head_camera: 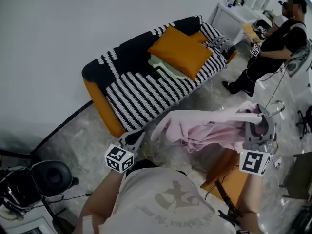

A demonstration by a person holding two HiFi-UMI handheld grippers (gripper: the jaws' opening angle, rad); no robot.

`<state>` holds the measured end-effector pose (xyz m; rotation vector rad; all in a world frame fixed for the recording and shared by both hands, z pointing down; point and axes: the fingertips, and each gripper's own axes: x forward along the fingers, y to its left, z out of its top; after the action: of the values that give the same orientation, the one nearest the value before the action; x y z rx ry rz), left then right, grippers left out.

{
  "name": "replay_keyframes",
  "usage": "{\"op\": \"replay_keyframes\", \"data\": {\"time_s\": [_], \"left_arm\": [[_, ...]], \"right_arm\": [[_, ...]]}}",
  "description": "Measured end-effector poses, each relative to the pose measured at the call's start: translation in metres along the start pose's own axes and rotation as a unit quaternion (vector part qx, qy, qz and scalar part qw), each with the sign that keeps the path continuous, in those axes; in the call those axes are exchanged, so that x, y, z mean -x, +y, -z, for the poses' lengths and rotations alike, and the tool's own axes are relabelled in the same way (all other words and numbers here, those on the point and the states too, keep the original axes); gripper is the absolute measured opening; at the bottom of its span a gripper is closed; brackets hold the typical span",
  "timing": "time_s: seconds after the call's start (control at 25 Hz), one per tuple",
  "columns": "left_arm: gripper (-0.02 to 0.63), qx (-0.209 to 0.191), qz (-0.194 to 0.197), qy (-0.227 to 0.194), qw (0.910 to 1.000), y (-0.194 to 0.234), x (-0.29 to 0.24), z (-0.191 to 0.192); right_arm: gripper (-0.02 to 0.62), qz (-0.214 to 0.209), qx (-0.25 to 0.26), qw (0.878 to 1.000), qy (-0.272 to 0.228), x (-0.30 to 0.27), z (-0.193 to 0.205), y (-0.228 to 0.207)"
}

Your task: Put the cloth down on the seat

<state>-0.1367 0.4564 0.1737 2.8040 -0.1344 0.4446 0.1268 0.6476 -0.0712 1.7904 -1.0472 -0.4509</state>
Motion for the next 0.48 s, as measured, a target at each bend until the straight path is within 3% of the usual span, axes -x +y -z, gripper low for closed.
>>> {"op": "replay_keyframes", "data": {"time_s": [0.48], "left_arm": [[0.011, 0.045, -0.033, 0.006, 0.9984, 0.096, -0.035, -0.018]], "right_arm": [[0.158, -0.044, 0.025, 0.999, -0.018, -0.120, -0.042, 0.003]]}}
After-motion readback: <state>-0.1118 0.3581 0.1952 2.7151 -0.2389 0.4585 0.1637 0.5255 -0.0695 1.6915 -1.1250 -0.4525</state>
